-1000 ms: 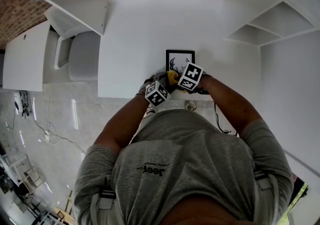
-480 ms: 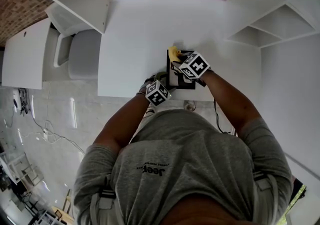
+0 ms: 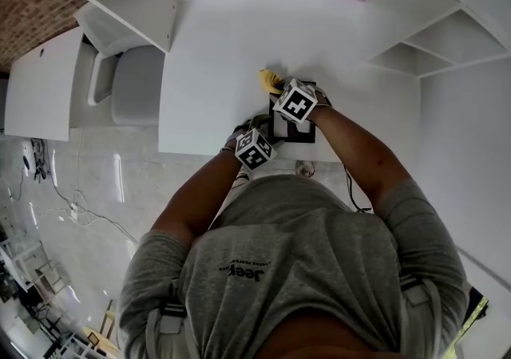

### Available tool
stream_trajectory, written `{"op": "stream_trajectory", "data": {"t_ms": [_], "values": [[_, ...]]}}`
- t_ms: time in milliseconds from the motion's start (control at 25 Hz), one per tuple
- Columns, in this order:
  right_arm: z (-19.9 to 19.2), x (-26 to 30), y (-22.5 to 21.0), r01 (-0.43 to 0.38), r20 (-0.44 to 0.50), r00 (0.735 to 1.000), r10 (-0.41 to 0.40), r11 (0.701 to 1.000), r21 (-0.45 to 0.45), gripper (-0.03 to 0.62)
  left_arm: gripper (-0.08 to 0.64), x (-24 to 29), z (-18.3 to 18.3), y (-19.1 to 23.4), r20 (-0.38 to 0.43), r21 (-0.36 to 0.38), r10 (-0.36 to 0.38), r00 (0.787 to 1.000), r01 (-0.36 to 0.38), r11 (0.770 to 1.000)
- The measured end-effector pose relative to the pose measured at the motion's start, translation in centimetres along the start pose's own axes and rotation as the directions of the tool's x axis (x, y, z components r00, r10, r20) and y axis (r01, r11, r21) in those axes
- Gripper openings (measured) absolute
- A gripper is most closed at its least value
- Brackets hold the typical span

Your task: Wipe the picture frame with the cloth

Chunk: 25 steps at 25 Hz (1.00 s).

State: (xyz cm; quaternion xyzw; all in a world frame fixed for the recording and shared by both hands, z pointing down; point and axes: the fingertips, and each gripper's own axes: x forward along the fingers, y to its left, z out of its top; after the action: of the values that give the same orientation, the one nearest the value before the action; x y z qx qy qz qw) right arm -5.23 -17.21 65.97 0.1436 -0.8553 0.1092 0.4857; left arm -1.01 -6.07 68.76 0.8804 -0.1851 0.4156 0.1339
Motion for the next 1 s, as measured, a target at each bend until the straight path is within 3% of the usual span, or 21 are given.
{"op": "stream_trajectory", "data": {"t_ms": [360, 680, 1000], "values": [[-0.6, 1.4, 0.3, 0.035, -0.037, 0.999, -0.038, 0.997, -0.068, 0.055, 0.314, 0.0, 0.0, -0.1, 0.000, 0.001, 0.000, 1.000, 0.000, 1.000], [0.1, 1.5, -2.1, 0.121, -0.037, 0.992, -0.124, 0.990, -0.076, 0.055, 0.314, 0.0, -0.1, 0.0, -0.002, 0.000, 0.001, 1.000, -0.001, 1.000], [0.8, 0.0, -0.4, 0.075, 0.014, 0.997, -0.075, 0.996, -0.041, 0.055, 0.314, 0.0, -0.1, 0.0, 0.000, 0.001, 0.000, 1.000, 0.000, 1.000]]}}
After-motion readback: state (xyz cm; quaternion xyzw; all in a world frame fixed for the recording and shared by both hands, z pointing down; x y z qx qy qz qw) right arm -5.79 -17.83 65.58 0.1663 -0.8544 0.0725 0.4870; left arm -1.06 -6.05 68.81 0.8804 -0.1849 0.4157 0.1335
